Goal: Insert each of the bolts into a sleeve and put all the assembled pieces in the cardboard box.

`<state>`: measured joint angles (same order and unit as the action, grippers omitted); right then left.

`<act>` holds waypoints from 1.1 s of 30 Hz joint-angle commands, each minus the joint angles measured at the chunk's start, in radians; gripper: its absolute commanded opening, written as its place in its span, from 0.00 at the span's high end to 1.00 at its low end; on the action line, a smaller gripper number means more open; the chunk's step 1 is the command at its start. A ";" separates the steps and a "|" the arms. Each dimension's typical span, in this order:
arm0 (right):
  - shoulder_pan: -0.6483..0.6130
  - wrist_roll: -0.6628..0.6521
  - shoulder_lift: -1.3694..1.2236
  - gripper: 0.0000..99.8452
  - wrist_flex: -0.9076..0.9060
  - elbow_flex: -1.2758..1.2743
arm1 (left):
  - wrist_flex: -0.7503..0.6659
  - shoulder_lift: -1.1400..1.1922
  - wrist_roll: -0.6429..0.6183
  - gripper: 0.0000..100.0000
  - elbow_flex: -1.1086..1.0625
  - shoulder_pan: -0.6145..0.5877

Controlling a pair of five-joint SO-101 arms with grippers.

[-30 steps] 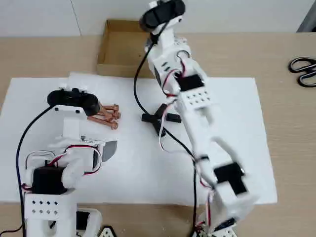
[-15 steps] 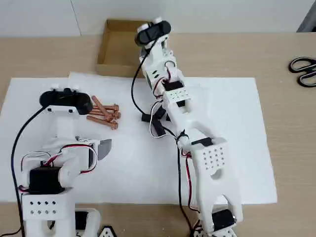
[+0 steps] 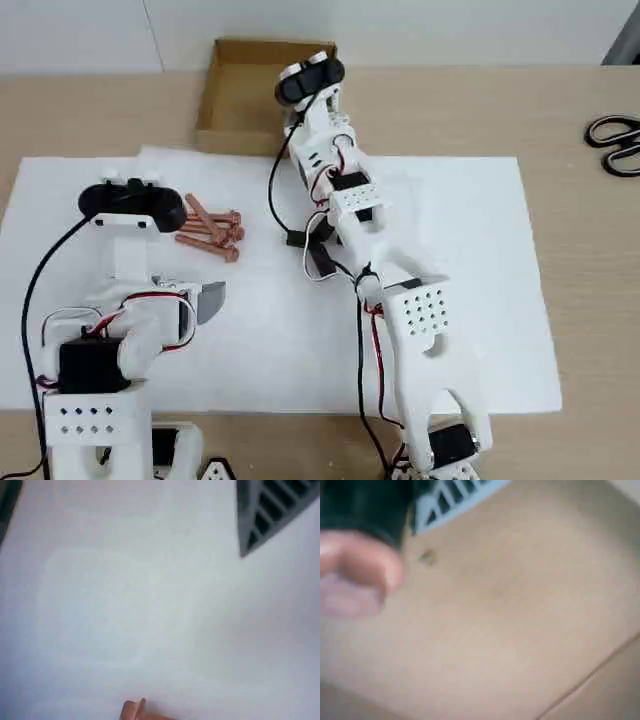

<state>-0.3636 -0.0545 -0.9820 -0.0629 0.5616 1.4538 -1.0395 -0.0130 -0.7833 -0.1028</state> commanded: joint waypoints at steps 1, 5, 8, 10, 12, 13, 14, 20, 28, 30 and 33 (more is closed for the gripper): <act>0.024 -0.005 0.028 0.83 0.025 0.069 | 0.008 -0.008 0.002 0.71 0.038 -0.006; 0.031 -0.005 0.081 0.83 0.025 0.071 | 0.008 -0.008 0.002 0.71 0.038 -0.003; 0.045 -0.005 0.142 0.83 -0.008 0.069 | 0.008 -0.008 0.002 0.71 0.038 -0.002; 0.050 -0.005 0.182 0.82 -0.062 0.069 | 0.008 -0.008 0.002 0.71 0.038 -0.002; 0.056 -0.005 0.229 0.82 -0.108 0.069 | 0.008 -0.008 0.002 0.71 0.039 -0.002; 0.056 -0.005 0.254 0.83 -0.137 0.069 | 0.008 -0.008 0.002 0.71 0.039 -0.002; 0.058 -0.005 0.283 0.83 -0.174 0.069 | 0.008 -0.008 0.002 0.71 0.041 -0.003; 0.048 -0.003 0.489 0.83 -0.524 0.069 | 0.008 -0.009 0.002 0.71 0.044 -0.006; 0.053 -0.003 0.690 0.83 -1.004 0.069 | 0.003 -0.009 0.002 0.71 0.044 -0.006; 0.050 -0.005 0.727 0.83 -1.144 0.069 | 0.003 -0.009 0.002 0.71 0.044 -0.006; 0.039 -0.003 0.777 0.83 -1.328 0.069 | 0.002 -0.009 0.002 0.71 0.041 -0.006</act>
<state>-0.3176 -0.0545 -0.3084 -1.2259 0.5846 1.4538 -1.0395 -0.0130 -0.7833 -0.1028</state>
